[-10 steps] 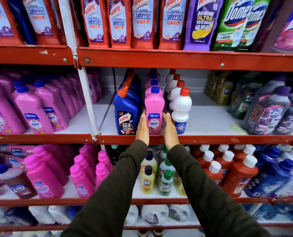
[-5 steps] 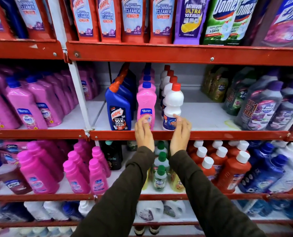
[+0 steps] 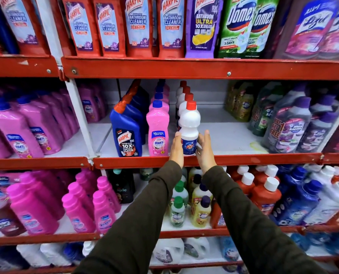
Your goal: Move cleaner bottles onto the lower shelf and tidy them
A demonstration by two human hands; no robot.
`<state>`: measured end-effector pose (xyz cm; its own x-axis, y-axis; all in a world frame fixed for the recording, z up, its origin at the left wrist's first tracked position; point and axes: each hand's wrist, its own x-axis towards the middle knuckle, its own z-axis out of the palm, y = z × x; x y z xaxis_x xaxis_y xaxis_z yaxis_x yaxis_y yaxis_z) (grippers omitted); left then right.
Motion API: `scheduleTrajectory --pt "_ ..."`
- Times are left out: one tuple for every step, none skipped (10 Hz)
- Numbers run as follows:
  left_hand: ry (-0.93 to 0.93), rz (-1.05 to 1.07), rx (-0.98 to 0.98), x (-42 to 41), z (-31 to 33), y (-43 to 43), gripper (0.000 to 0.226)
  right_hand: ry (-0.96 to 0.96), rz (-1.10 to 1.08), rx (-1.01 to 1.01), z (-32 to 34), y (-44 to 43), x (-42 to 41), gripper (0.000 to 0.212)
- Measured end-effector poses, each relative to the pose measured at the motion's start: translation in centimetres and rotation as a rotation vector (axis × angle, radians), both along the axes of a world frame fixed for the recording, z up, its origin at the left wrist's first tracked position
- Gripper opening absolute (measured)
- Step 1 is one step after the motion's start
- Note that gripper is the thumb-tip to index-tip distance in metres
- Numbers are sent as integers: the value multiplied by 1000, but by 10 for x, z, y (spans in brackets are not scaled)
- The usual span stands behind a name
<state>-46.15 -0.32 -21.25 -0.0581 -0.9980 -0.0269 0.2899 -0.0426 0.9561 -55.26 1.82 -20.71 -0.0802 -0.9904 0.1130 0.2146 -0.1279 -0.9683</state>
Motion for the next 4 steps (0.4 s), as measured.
scheduleTrajectory --pt "-2 -3 4 0 -1 -1 66 -12 28 5 3 1 1 45" --pt "23 -14 -2 -1 -4 -7 65 -5 46 0 1 -2 -1 45" --pt "-58 43 -42 3 3 6 61 153 -2 18 9 12 -6 54" --pt "-224 202 -201 9 5 21 54 131 -231 -99 29 24 -33 53"
